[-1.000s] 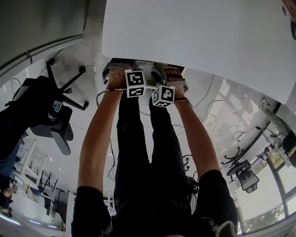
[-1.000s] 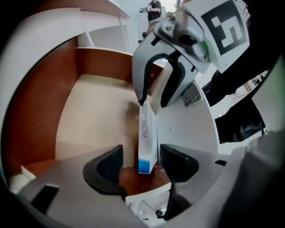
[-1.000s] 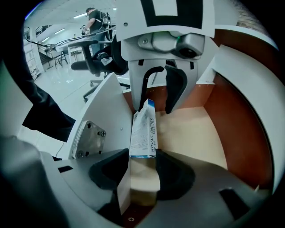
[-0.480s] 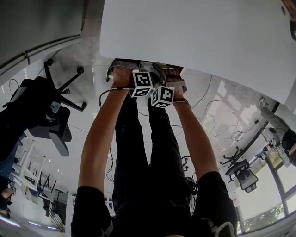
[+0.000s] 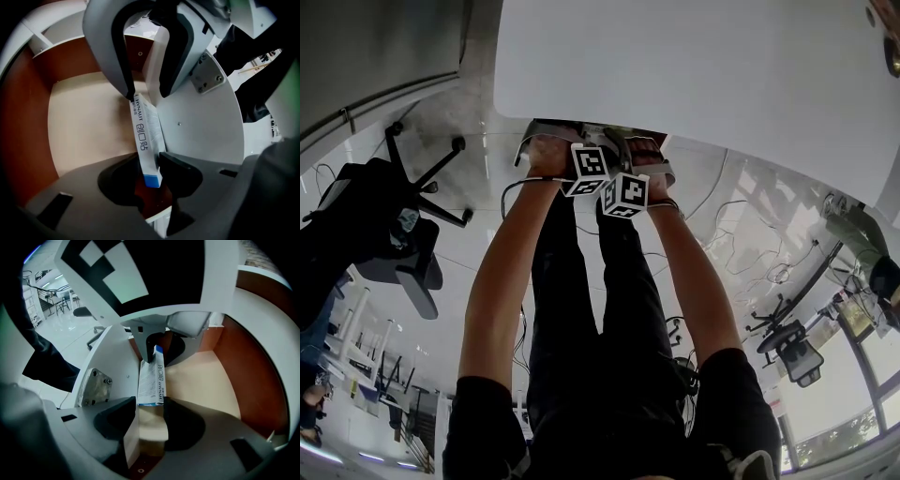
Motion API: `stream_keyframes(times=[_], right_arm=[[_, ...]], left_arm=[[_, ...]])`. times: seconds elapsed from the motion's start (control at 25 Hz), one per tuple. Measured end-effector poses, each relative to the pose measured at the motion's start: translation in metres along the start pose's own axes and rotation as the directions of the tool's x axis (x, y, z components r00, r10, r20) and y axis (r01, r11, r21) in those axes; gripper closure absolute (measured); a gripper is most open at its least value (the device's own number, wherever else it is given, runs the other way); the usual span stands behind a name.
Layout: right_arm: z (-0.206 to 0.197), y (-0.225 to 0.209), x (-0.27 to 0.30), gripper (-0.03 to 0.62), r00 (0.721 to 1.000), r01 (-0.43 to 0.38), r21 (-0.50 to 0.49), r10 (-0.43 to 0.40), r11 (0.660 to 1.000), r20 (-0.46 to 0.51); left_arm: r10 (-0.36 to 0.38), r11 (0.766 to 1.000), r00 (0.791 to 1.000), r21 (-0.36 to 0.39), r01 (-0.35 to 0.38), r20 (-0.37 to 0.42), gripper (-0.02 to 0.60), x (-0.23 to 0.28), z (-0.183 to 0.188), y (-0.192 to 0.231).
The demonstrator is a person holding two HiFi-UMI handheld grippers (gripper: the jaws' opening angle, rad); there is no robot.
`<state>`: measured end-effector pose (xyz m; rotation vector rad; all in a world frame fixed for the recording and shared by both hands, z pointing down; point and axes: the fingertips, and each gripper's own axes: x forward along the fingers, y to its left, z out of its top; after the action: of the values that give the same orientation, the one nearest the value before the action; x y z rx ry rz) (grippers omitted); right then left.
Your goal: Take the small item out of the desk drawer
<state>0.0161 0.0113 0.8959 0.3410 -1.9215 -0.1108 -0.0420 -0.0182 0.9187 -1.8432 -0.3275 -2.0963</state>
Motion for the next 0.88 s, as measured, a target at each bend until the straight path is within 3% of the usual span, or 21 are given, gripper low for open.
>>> stream_keyframes(times=[0.28, 0.48, 0.88], right_arm=[[-0.001, 0.001, -0.006, 0.398, 1.0, 0.004, 0.007, -0.004, 1.0, -0.004], [-0.003, 0.003, -0.013, 0.387, 1.0, 0.002, 0.031, -0.003, 1.0, 0.003], [0.01, -0.002, -0.087, 0.382, 0.995, 0.061, 0.169, -0.073, 0.984, 0.064]], left_arm=[[-0.004, 1.0, 1.0, 0.0, 0.004, 0.029, 0.462, -0.006, 0.0, 0.0], [-0.025, 0.998, 0.999, -0.053, 0.028, 0.049, 0.483, -0.011, -0.003, -0.001], [0.071, 0.986, 0.994, -0.157, -0.058, 0.079, 0.488, -0.067, -0.012, -0.02]])
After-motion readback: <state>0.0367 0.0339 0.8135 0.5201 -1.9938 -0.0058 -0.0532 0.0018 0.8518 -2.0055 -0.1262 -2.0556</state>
